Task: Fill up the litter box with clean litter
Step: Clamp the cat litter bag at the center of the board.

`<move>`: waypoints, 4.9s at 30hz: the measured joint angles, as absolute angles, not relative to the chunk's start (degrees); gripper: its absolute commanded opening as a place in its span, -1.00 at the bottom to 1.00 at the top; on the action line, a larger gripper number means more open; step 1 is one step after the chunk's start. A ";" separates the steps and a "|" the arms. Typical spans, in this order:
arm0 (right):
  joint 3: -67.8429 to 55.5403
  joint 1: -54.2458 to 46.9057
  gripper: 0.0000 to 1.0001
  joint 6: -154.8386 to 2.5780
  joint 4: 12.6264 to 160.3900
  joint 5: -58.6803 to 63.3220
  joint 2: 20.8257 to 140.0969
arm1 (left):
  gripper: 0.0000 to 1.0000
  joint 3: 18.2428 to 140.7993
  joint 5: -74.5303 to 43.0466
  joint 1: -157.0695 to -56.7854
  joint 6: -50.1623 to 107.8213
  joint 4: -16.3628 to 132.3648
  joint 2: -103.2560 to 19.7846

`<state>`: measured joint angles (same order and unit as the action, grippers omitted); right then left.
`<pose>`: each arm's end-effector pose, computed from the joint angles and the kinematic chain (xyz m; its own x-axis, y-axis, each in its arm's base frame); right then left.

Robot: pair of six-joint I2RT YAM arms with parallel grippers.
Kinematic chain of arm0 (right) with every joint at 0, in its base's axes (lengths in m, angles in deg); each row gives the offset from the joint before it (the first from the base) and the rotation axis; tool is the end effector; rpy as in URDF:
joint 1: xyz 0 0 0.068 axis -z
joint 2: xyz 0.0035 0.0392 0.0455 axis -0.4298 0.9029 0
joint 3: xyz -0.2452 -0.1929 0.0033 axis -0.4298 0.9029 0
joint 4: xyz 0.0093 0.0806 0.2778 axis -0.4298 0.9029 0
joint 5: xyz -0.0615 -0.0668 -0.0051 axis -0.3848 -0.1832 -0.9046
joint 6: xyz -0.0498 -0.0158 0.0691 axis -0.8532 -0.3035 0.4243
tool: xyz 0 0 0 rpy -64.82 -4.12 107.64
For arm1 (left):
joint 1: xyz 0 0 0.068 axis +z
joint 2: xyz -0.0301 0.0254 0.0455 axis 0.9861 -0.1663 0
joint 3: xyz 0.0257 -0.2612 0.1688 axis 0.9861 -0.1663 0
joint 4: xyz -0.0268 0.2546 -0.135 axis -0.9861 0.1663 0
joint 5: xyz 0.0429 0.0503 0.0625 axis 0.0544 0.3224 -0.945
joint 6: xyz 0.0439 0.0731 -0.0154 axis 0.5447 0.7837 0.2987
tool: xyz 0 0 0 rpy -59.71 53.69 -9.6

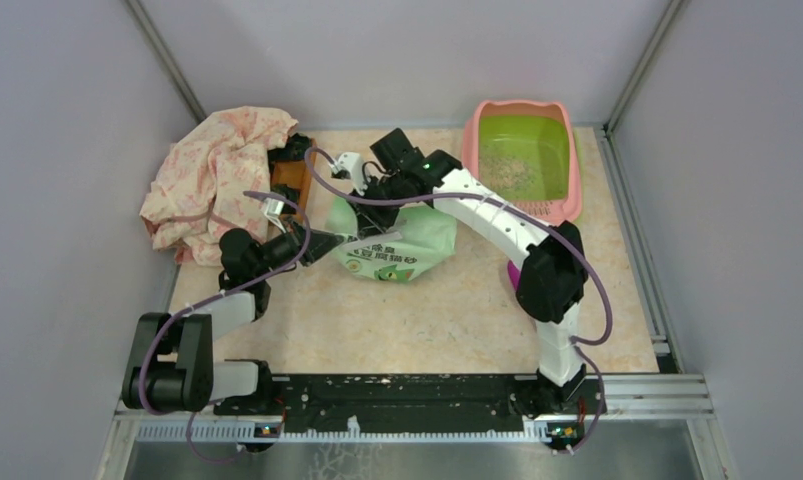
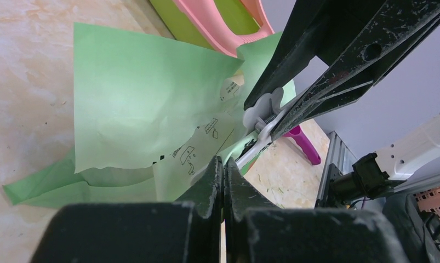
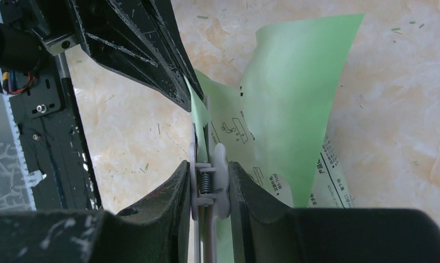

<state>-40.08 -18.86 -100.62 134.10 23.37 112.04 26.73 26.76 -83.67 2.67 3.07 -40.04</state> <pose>0.3343 0.3778 0.3293 -0.2807 -0.6463 -0.7096 -0.9581 0.2328 0.1669 0.2622 -0.0743 0.2233 -0.4574 -0.3618 -0.8123 0.6680 0.4631 -0.5825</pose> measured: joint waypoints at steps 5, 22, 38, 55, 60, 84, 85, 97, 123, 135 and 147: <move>-35.92 -18.40 -1.00 -99.20 130.29 24.39 109.88 | -1.00 26.97 27.28 -83.67 2.65 3.09 -40.04; -22.20 -17.92 -1.00 -92.62 115.54 24.15 102.51 | -1.00 29.64 28.75 -83.65 2.54 7.94 -40.04; -14.46 -17.85 -1.00 -92.29 103.17 24.55 99.10 | -1.00 31.32 33.21 -80.22 -1.24 4.56 -44.06; -10.37 -17.44 -1.00 -90.76 96.42 24.74 98.16 | -1.00 31.21 39.79 -77.12 -19.38 -24.95 -59.67; -6.59 -17.44 -1.00 -88.97 92.28 24.37 96.17 | -1.00 31.21 40.55 -77.12 -20.25 -26.04 -59.78; 3.99 -18.14 -1.00 -82.65 75.35 21.44 93.33 | -1.00 32.19 41.38 -76.61 -21.33 -26.44 -61.16; 4.73 -18.20 -1.00 -82.21 74.16 21.05 93.16 | -1.00 32.37 41.47 -76.61 -21.41 -26.44 -61.22; 7.66 -18.68 -1.00 -80.77 69.42 19.50 92.37 | -1.00 32.96 41.84 -76.42 -22.13 -26.48 -61.75; 2.81 -16.21 0.02 -86.85 87.45 22.32 90.25 | -1.00 33.57 41.47 -75.41 -24.52 -27.27 -63.39; 15.38 -12.30 -0.08 -88.77 81.66 26.51 79.50 | -1.00 33.59 41.19 -75.39 -25.46 -27.31 -63.74; 25.56 -14.95 -0.13 -85.29 64.37 24.04 79.65 | -1.00 33.57 40.84 -75.22 -26.05 -27.38 -64.50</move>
